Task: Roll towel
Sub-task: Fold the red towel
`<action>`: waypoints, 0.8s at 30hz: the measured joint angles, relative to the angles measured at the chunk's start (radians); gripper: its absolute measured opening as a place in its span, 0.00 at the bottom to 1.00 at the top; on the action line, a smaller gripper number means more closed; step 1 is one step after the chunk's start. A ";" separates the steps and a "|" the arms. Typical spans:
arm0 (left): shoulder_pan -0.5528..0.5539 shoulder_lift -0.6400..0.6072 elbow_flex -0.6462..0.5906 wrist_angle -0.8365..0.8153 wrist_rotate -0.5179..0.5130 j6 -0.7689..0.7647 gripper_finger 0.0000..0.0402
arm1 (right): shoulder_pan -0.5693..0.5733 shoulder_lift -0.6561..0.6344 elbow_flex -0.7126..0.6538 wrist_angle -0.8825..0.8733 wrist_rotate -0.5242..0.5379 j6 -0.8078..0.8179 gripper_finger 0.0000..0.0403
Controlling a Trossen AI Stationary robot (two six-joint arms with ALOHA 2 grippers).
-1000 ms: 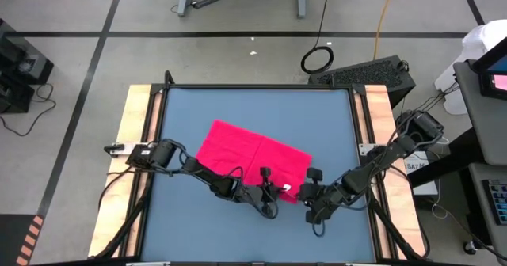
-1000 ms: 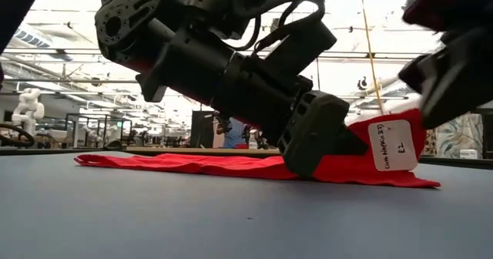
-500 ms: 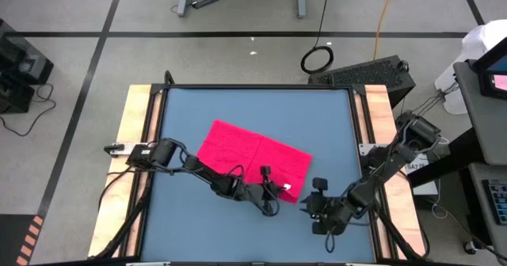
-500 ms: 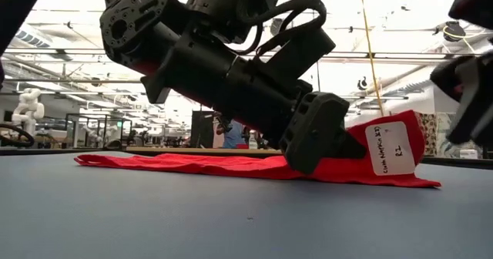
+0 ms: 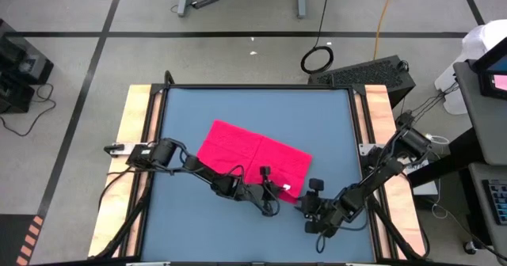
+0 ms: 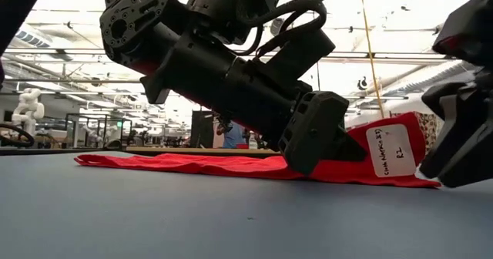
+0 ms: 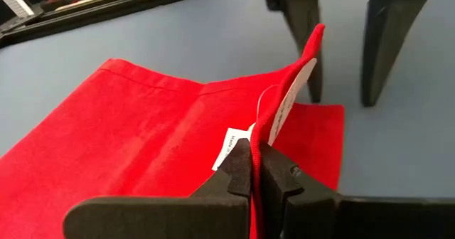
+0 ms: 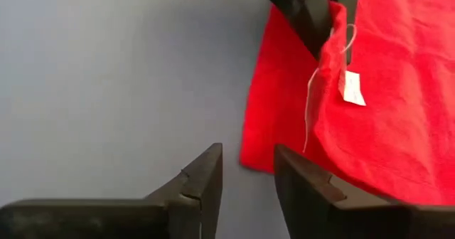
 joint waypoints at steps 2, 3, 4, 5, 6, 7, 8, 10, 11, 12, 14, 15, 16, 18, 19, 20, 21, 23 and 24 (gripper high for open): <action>0.000 0.000 0.000 0.000 0.002 0.000 0.02 | -0.009 0.015 0.000 0.004 -0.003 0.013 0.28; 0.000 0.000 0.000 0.000 0.002 0.000 0.02 | -0.011 0.021 0.001 0.007 -0.004 0.021 0.27; 0.000 0.000 0.000 0.001 0.002 0.000 0.02 | -0.014 0.026 0.001 0.012 -0.006 0.028 0.26; 0.000 0.000 0.000 0.001 0.002 -0.001 0.02 | -0.018 0.030 0.003 0.014 -0.013 0.030 0.24; 0.000 0.000 0.000 0.004 0.002 0.000 0.02 | -0.022 0.031 0.003 0.015 -0.021 0.036 0.22; 0.000 0.000 0.000 0.006 0.002 -0.001 0.02 | -0.023 0.031 0.003 0.015 -0.025 0.037 0.19; 0.000 0.000 0.000 0.006 0.002 -0.001 0.02 | -0.024 0.032 0.003 0.015 -0.026 0.037 0.16; 0.000 0.000 0.000 0.007 0.007 -0.001 0.02 | -0.024 0.033 0.003 0.015 -0.027 0.037 0.08; 0.000 0.000 0.000 0.007 0.017 0.000 0.02 | -0.024 0.032 0.003 0.015 -0.027 0.037 0.04; 0.000 0.000 0.000 0.009 0.023 -0.001 0.02 | -0.024 0.032 0.003 0.013 -0.027 0.038 0.02; -0.004 0.000 0.000 0.013 0.024 0.000 0.02 | -0.024 0.032 0.003 0.011 -0.026 0.047 0.02; -0.006 0.000 0.000 0.013 0.023 0.000 0.03 | -0.024 0.030 0.003 0.010 -0.026 0.049 0.03; -0.009 0.000 0.000 0.013 0.020 0.000 0.04 | -0.024 0.026 0.002 0.008 -0.027 0.049 0.03; -0.012 0.000 0.000 0.012 0.013 0.000 0.08 | -0.026 0.015 0.001 0.001 -0.032 0.049 0.02; -0.014 0.000 0.000 0.012 0.013 0.000 0.11 | -0.026 0.006 0.001 -0.002 -0.034 0.047 0.01; -0.017 0.000 0.000 0.013 0.012 0.000 0.14 | -0.026 -0.002 -0.001 -0.010 -0.034 0.042 0.01; -0.019 0.000 0.000 0.013 0.012 0.000 0.17 | -0.026 -0.008 -0.002 -0.014 -0.034 0.040 0.01; -0.027 -0.005 0.000 0.006 0.012 0.000 0.23 | -0.026 -0.019 -0.002 -0.014 -0.033 0.043 0.01; -0.031 -0.010 0.000 0.006 0.012 0.000 0.26 | -0.026 -0.021 -0.002 -0.015 -0.031 0.048 0.01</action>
